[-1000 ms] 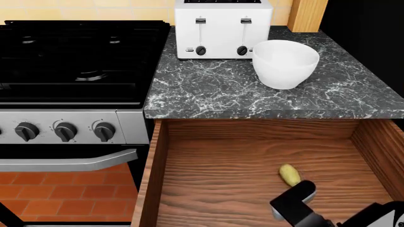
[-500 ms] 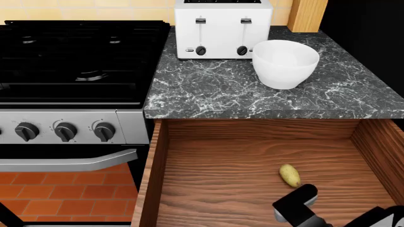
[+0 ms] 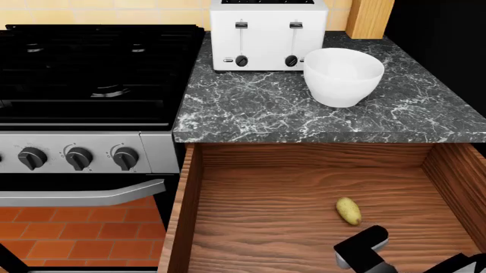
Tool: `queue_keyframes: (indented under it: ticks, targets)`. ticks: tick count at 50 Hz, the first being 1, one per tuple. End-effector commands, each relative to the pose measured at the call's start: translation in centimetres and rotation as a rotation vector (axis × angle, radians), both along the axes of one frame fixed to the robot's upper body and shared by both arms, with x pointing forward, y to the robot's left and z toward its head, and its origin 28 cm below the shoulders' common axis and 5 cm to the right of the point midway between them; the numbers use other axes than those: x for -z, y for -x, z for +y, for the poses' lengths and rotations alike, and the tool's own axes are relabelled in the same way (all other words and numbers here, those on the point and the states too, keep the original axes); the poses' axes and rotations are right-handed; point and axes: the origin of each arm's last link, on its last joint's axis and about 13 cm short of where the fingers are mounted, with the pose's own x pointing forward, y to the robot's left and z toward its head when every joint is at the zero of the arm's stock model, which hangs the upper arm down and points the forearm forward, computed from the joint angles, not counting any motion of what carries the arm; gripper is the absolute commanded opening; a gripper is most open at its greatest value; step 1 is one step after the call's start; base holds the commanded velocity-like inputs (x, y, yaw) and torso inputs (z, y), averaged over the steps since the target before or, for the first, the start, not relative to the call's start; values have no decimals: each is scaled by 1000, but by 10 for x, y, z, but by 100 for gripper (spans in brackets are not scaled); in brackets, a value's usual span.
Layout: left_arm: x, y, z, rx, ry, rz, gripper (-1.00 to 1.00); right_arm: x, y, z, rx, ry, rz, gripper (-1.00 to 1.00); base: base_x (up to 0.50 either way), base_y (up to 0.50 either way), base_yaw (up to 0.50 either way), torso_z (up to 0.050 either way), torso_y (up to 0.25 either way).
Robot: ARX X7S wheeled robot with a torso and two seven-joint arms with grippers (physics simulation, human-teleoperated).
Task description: Place the bar in the bowl and close the drawer.
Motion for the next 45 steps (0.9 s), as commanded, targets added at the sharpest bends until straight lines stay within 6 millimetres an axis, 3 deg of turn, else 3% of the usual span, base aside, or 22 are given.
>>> queue_keyframes:
  ticks: [1,45]
  targets:
    - [1,1,0,0,1,1,100,3,-1,-2,14,-1,11,100,0,0,0,0,0]
    - [3,5,-1,0,1,11,100,21,-2,-6,42,-11,54,100,0,0,0,0,0]
